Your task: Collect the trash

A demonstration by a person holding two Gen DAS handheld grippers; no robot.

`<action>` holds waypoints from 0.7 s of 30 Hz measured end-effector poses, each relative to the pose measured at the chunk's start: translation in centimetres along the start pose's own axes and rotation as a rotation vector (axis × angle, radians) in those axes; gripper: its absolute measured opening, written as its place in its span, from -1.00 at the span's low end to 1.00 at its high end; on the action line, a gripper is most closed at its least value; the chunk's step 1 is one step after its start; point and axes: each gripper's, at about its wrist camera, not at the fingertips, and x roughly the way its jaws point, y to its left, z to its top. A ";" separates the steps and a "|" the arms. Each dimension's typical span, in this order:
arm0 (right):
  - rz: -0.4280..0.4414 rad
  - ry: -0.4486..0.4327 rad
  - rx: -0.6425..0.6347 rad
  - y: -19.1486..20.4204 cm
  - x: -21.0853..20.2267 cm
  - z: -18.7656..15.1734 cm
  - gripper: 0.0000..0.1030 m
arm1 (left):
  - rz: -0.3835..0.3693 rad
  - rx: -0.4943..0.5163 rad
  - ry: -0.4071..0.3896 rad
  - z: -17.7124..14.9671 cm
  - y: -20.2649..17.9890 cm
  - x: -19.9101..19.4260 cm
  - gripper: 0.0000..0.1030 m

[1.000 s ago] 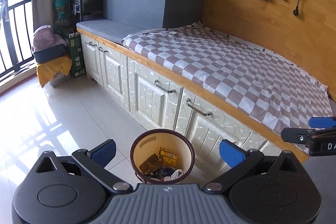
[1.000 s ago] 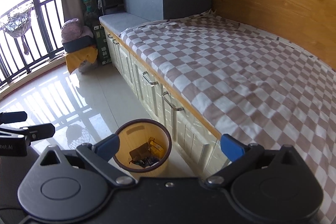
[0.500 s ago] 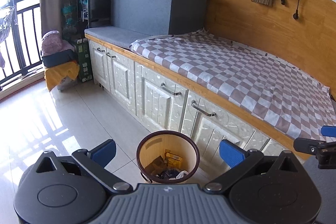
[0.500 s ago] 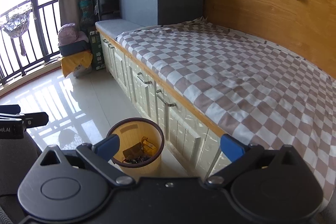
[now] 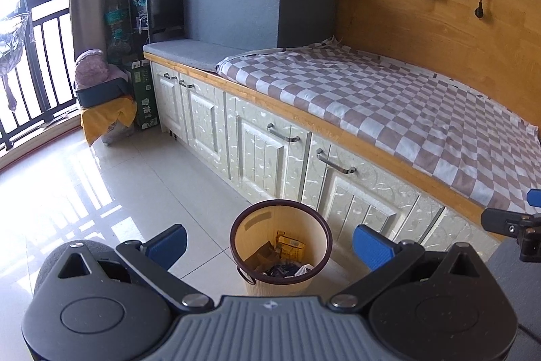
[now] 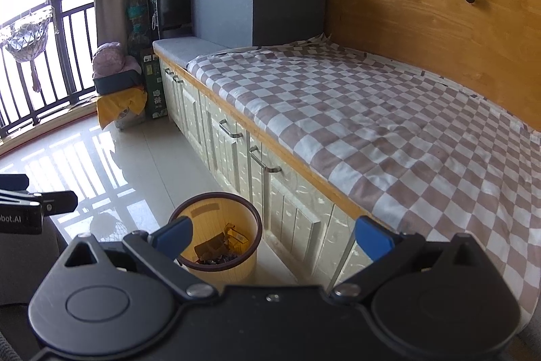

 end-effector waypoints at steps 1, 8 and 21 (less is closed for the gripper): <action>-0.003 -0.001 -0.001 0.0 0.0 0.0 1.00 | 0.001 -0.001 0.002 0.0 0.0 0.0 1.00; -0.014 -0.003 -0.013 0.3 0.1 -0.3 1.00 | 0.005 0.006 0.007 -0.3 0.0 -0.1 1.00; -0.015 0.000 -0.005 0.2 0.3 -0.3 1.00 | 0.006 0.009 0.007 -0.4 -0.1 -0.1 1.00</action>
